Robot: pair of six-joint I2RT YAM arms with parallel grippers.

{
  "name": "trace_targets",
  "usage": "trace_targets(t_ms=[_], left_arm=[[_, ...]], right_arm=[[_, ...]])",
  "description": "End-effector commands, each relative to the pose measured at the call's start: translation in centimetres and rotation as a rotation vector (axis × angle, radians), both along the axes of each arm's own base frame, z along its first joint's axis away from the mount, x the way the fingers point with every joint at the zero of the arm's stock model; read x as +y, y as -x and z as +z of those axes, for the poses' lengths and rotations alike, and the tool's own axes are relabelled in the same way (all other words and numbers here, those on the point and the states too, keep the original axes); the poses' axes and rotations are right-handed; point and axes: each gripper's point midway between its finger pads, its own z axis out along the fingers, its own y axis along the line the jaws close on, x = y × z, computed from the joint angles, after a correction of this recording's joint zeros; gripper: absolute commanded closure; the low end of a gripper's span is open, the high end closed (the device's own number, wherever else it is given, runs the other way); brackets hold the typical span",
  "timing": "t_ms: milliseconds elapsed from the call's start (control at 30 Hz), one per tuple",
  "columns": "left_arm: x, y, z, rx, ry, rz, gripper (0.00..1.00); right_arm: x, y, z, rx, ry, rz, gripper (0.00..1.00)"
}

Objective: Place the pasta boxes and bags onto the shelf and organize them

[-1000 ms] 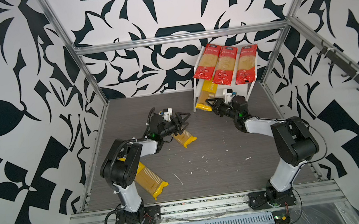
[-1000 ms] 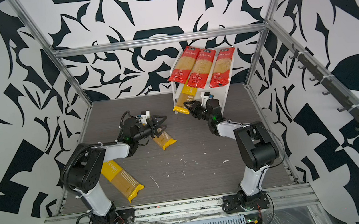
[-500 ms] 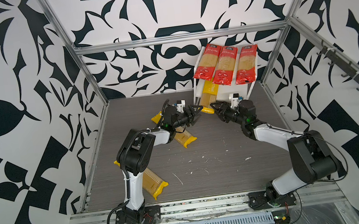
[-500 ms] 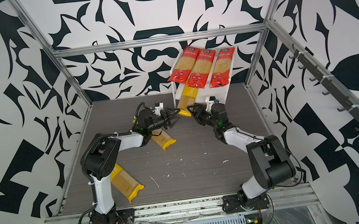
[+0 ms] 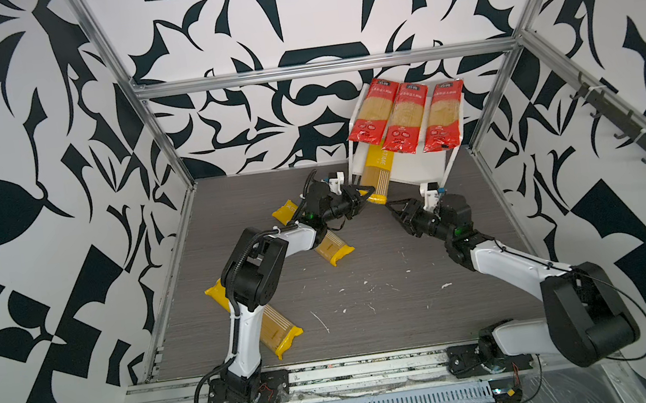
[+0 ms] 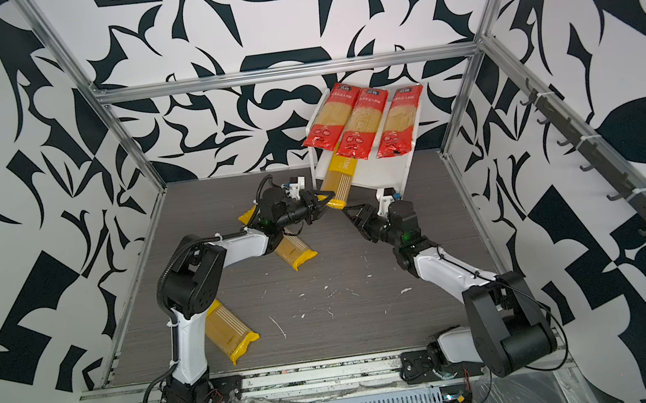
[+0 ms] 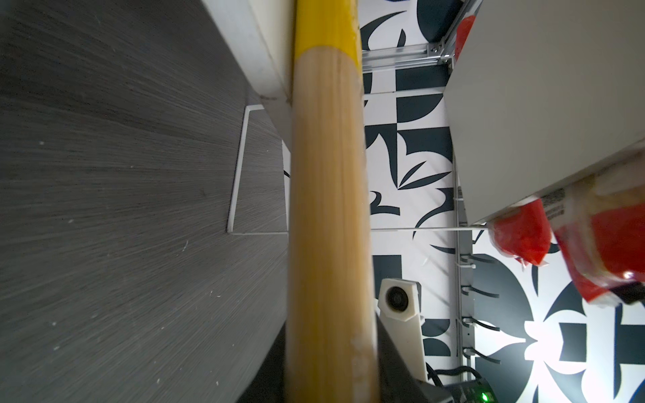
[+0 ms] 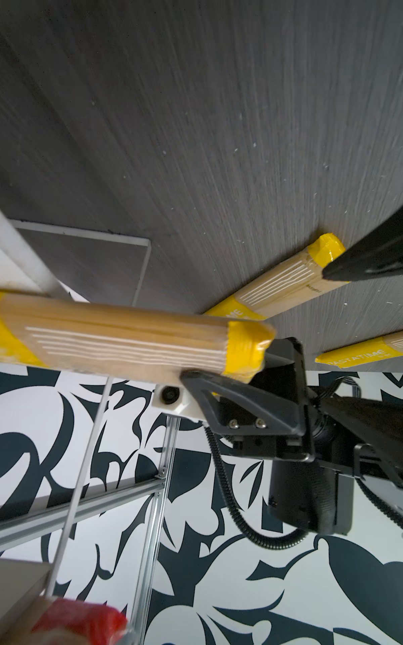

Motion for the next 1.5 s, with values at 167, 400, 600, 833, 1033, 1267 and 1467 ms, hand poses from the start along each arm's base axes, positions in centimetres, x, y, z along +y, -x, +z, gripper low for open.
trace_targets(t_ms=[167,400,600,833,1033,1267,1467], left_arm=[[0.3,-3.3,0.3,-0.031,-0.019,0.033,0.82],[0.4,-5.2,1.1,-0.05,-0.025,0.032,0.85],[0.9,-6.7,1.3,-0.06,-0.026,0.054,0.87],[0.5,-7.4,1.5,-0.065,-0.045,0.031,0.73],[1.7,-5.9,2.4,-0.08,-0.059,0.027,0.44],[5.5,-0.1,0.1,-0.041,-0.238,0.025,0.36],[11.4,6.4,-2.1,-0.04,-0.46,0.074,0.33]], right_arm=[[-0.9,2.0,0.0,-0.02,0.035,-0.006,0.45],[-1.1,2.5,-1.2,0.004,0.036,-0.01,0.45],[-1.0,2.5,-1.7,0.016,0.036,-0.007,0.46],[-1.1,2.6,-2.1,0.026,0.047,-0.009,0.46],[-0.8,3.1,-3.4,0.05,0.103,0.009,0.47],[2.8,5.3,-5.7,0.08,0.305,0.112,0.48],[8.3,6.4,-8.3,0.075,0.458,0.225,0.49]])
